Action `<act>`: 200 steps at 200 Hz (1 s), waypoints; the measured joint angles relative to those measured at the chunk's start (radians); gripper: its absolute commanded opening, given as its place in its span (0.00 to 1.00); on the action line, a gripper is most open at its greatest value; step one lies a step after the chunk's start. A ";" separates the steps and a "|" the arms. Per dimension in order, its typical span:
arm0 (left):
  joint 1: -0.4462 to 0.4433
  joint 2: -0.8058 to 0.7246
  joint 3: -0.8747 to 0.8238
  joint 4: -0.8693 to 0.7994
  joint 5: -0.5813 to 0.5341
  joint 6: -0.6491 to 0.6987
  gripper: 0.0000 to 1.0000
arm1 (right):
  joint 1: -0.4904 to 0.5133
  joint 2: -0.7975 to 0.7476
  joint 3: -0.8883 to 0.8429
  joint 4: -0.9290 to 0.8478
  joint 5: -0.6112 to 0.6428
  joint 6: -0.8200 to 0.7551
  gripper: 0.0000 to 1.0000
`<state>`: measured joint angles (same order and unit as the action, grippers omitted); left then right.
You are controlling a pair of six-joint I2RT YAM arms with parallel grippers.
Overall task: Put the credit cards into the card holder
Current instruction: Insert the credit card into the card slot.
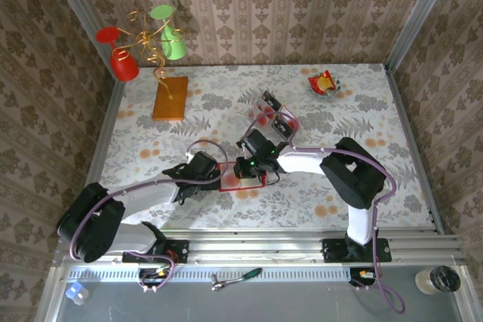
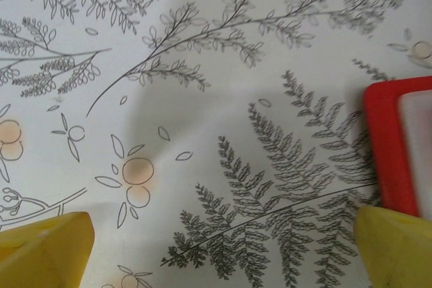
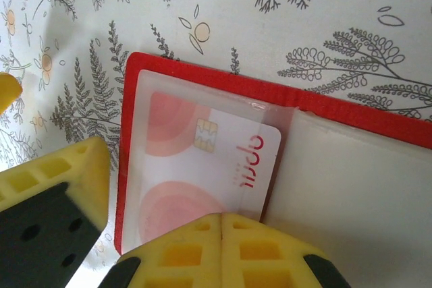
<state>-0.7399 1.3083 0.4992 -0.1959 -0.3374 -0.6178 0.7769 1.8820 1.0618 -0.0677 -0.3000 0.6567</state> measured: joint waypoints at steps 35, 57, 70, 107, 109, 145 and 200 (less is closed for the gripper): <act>0.002 0.017 0.000 0.003 0.001 -0.004 1.00 | 0.000 -0.011 0.004 -0.021 0.001 -0.007 0.03; 0.002 0.022 0.000 0.009 0.002 -0.004 1.00 | 0.000 -0.011 0.005 -0.027 0.001 -0.008 0.03; 0.002 0.026 0.000 0.013 0.003 -0.004 1.00 | 0.000 -0.011 0.005 -0.032 0.001 -0.010 0.03; 0.002 0.029 0.000 0.020 0.004 -0.003 1.00 | 0.000 -0.010 0.005 -0.046 0.002 -0.019 0.02; 0.002 0.029 0.000 0.021 0.004 -0.003 1.00 | 0.000 -0.010 0.005 -0.046 0.002 -0.020 0.02; 0.002 0.035 0.000 0.032 0.005 0.005 1.00 | 0.001 0.013 0.030 -0.057 0.002 -0.024 0.02; 0.008 0.047 0.000 0.054 0.012 0.011 1.00 | 0.021 0.046 0.072 -0.068 0.002 -0.025 0.01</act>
<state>-0.7322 1.3556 0.4995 -0.1421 -0.3252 -0.6064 0.7975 1.9278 1.1339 -0.1356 -0.2985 0.6319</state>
